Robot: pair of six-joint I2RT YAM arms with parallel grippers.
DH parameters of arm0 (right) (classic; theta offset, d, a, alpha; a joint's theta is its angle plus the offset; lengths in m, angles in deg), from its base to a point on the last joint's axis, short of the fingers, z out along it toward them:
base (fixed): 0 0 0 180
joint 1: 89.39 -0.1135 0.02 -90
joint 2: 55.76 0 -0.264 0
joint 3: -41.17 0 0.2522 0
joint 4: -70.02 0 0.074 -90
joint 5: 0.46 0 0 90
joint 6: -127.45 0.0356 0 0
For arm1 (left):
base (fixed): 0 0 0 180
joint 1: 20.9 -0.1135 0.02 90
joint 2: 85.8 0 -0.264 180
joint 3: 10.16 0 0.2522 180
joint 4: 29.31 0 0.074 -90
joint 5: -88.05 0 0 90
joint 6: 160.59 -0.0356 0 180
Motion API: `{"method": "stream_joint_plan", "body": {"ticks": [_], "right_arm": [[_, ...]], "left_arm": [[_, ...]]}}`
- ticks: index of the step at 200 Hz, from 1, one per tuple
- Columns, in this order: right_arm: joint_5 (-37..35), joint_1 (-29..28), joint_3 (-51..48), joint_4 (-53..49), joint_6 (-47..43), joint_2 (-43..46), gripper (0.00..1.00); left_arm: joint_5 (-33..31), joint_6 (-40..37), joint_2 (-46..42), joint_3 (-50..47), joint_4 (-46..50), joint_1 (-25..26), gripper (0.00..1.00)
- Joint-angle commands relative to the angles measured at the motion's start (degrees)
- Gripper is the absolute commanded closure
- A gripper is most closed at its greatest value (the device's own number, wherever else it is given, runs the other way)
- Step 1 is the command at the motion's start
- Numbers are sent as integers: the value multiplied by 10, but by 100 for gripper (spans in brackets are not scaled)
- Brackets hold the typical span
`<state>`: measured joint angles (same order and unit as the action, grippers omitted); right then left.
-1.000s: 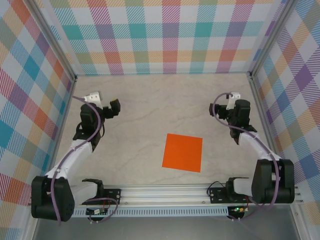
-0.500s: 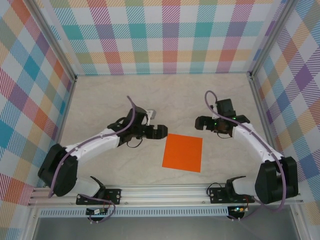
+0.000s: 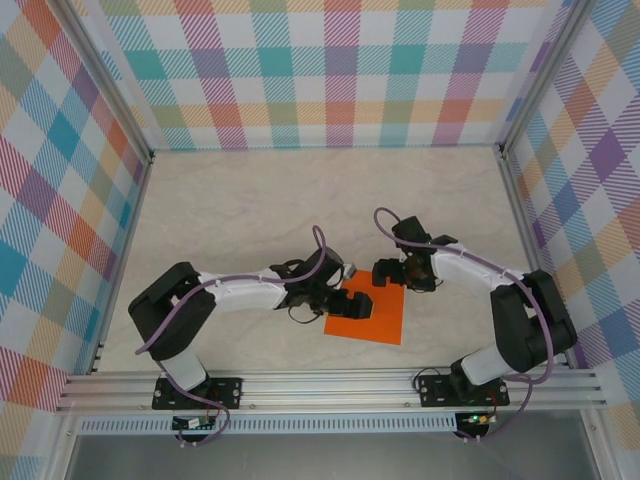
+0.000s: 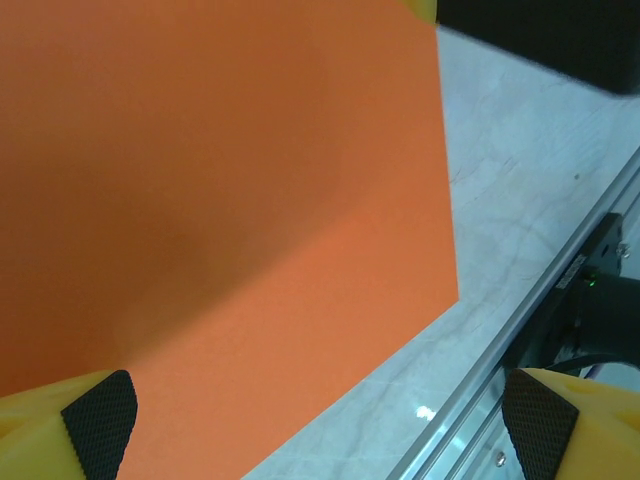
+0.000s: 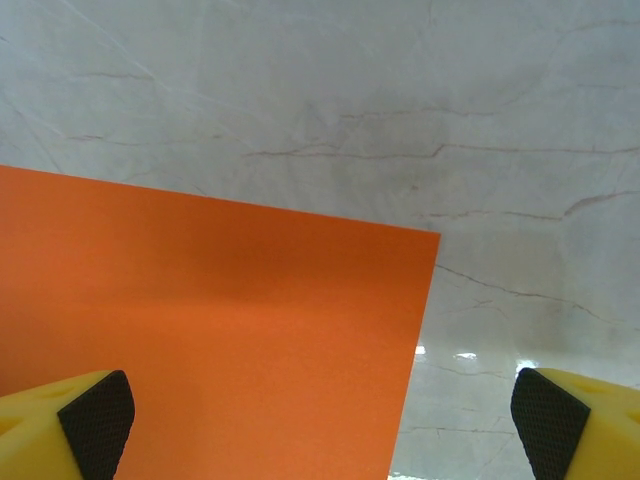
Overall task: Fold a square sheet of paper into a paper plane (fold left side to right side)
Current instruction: Pick up the square sheet of paper from the bottom-center of the table.
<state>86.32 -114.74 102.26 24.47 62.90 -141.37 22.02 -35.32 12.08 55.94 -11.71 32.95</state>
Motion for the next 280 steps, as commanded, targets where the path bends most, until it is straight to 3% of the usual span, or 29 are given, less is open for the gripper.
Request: {"method": "stream_joint_plan", "body": {"ticks": [1, 57, 126, 175, 248, 280], "right_arm": [[-17, -10, -12, -7, 20, -15, 0], [-9, -62, -5, -16, 38, -54, 0], [50, -126, 23, -29, 59, -64, 0], [62, -140, 35, -36, 59, -55, 4], [76, -122, 10, -18, 38, -26, 50], [128, -85, -26, 35, 21, 29, 61]], "left_arm": [[-9, 20, 17, 6, -13, 19, 3], [-48, 17, 26, -1, 23, 27, 3], [-56, 17, 37, -2, 23, 27, 3], [-57, 16, 37, -3, 17, 27, 3], [-78, -5, -50, -7, 31, 19, 1], [-89, -17, -153, -33, 63, -25, 0]]}}
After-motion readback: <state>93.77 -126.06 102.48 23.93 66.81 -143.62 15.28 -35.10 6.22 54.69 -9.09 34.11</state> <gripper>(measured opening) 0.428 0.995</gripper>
